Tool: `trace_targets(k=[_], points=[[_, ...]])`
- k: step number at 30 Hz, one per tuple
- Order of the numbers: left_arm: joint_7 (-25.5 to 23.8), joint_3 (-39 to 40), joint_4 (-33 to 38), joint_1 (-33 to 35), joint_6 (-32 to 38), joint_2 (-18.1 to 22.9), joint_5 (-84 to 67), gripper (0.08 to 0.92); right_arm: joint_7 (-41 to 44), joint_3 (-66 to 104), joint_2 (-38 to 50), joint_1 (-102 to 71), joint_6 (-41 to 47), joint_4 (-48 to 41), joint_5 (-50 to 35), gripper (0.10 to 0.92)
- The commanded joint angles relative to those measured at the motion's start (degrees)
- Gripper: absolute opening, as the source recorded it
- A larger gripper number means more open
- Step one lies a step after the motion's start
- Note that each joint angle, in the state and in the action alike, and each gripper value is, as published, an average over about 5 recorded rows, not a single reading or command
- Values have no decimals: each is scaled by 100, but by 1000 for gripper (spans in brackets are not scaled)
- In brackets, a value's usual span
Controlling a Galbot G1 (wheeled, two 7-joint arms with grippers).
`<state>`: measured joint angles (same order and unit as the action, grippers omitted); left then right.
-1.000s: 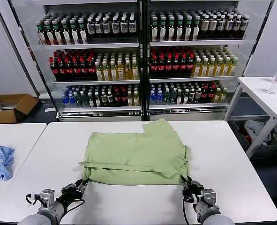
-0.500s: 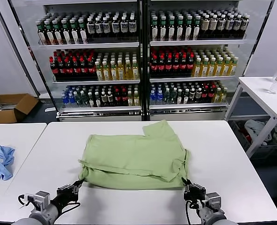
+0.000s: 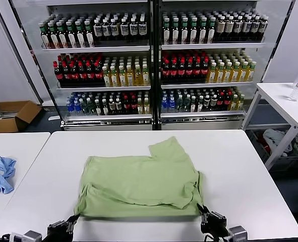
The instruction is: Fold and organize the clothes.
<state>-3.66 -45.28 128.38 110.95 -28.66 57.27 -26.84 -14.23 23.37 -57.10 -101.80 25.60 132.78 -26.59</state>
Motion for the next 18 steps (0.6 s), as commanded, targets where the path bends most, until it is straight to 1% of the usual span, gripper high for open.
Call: trace_targets(k=[1,2,4,6,9,12,15,18], points=[[-209,-307,28,617,2,-11,37,80,98,283,1,-676,363,375,-44,136],[-288,-338,102,623,-10,0,40,83,135,329,1,-722,476,454,-84,147],[-416,-451,301,622,-35,21,47,98,194,425,-5,-800,553,609,-108,195],[-467,-647,545,577,-108,18,-40,138,197,566,0,-794,473,736,-63,247],[-458,-960,893,397,-188,-9,-134,223,180,874,99,-568,400,899,-150,333],[-451,-1061,1089,-102,-146,-16,-108,310,78,1099,274,88,413,892,-558,420],[-440,-797,794,-916,-55,-97,-362,396,-75,902,463,1261,484,382,-950,507],[-429,-366,140,-1663,90,-255,-682,483,-206,319,504,2539,595,-454,-1057,593]])
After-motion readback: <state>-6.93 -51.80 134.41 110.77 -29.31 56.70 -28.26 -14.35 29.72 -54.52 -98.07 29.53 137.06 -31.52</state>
